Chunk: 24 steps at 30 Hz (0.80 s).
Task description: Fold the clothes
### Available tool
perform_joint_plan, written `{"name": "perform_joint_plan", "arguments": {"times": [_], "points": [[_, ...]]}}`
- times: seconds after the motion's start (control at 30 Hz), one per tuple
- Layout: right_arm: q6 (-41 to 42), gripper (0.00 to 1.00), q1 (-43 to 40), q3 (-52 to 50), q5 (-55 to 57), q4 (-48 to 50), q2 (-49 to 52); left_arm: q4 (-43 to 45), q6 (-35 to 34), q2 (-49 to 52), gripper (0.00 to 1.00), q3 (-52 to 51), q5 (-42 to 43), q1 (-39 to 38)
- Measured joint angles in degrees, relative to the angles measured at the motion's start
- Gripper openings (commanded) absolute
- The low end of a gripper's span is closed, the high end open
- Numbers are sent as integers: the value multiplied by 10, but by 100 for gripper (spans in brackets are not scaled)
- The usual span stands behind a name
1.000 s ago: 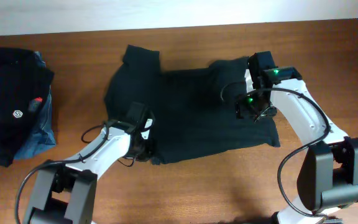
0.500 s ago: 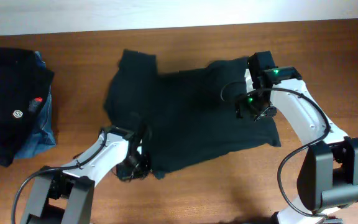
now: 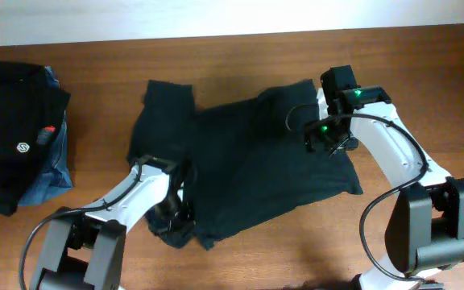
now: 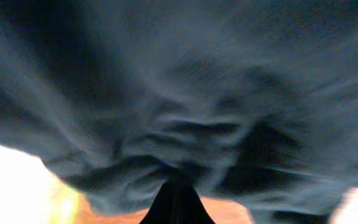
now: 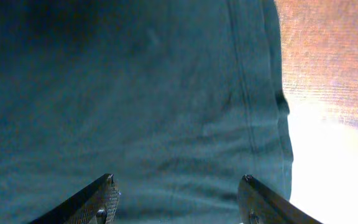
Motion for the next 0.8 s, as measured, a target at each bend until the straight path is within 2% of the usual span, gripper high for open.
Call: {"name": "perform_joint_plan", "arguments": {"times": [0.07,0.13,0.3,0.37,0.43,0.47,0.5,0.53,0.57,0.6,0.7,0.8], "points": [[0,67,0,0,0,7,0,-2,5,0,1,31,-7,0],[0,73,0,0,0,10,0,-5,11,-3,2,59,-13,0],[-8,76,0,6,-16,26,0,-9,26,-42,4,95,-34,0],[-9,77,0,8,-19,41,0,-2,28,-54,7,98,-49,0],[-16,78,0,12,-26,83,0,30,30,-61,16,99,-72,0],[-19,72,0,13,-29,109,0,54,32,-61,20,99,-82,0],[-22,56,0,14,-31,143,0,100,33,-61,21,99,-96,0],[-26,33,0,16,-32,168,0,143,32,-61,21,100,-108,0],[-30,16,0,16,-34,201,0,181,34,-61,22,100,-119,0],[-37,4,0,21,-37,247,7,233,35,-61,22,101,-132,0],[-37,4,0,24,-56,329,42,342,35,-61,22,101,-161,0],[-37,4,0,23,-65,378,82,361,35,-61,22,101,-170,0]]}}
